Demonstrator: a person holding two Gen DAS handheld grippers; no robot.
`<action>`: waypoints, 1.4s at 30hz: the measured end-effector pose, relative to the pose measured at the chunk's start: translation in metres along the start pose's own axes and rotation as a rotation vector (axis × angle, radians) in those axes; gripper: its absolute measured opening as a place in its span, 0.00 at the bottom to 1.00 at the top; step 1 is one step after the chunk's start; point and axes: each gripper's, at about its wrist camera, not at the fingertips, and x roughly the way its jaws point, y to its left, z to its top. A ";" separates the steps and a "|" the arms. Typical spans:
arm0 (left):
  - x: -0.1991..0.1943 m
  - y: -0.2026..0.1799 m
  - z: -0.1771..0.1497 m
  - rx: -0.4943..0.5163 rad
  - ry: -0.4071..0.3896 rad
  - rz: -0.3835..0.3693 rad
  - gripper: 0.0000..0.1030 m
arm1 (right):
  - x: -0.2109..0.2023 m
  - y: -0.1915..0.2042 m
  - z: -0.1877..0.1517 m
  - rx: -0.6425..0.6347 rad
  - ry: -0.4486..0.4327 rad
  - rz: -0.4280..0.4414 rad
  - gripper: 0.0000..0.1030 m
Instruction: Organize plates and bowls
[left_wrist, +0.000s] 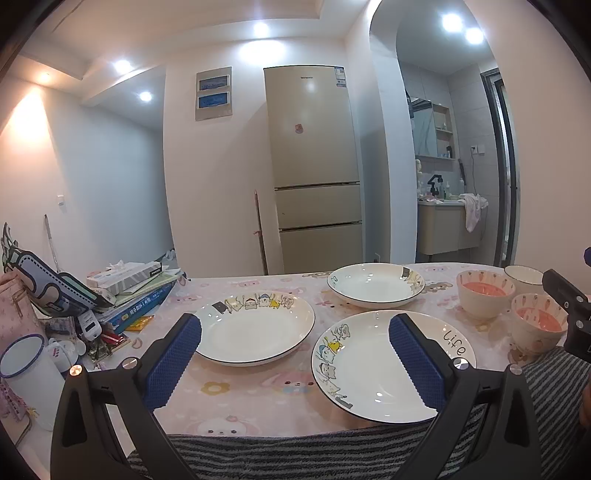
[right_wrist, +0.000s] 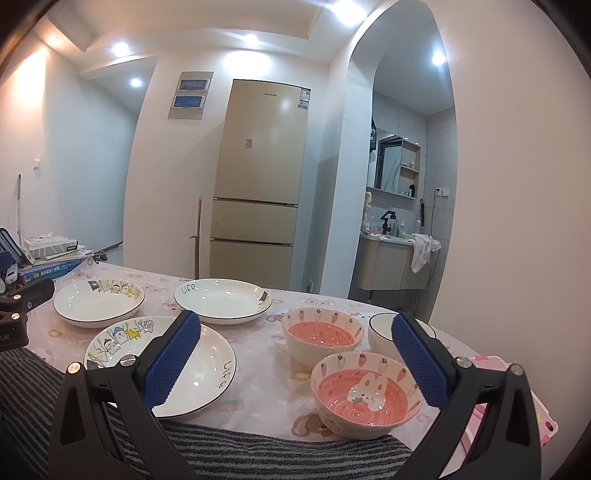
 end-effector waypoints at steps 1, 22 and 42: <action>0.000 0.000 0.000 -0.001 -0.002 0.000 1.00 | 0.000 0.000 0.000 -0.001 0.000 0.000 1.00; -0.001 0.001 0.000 0.003 -0.008 0.002 1.00 | 0.000 -0.001 -0.001 0.003 0.000 -0.003 1.00; -0.009 -0.010 -0.001 0.044 -0.047 0.027 1.00 | -0.010 -0.006 0.003 0.022 -0.038 -0.011 1.00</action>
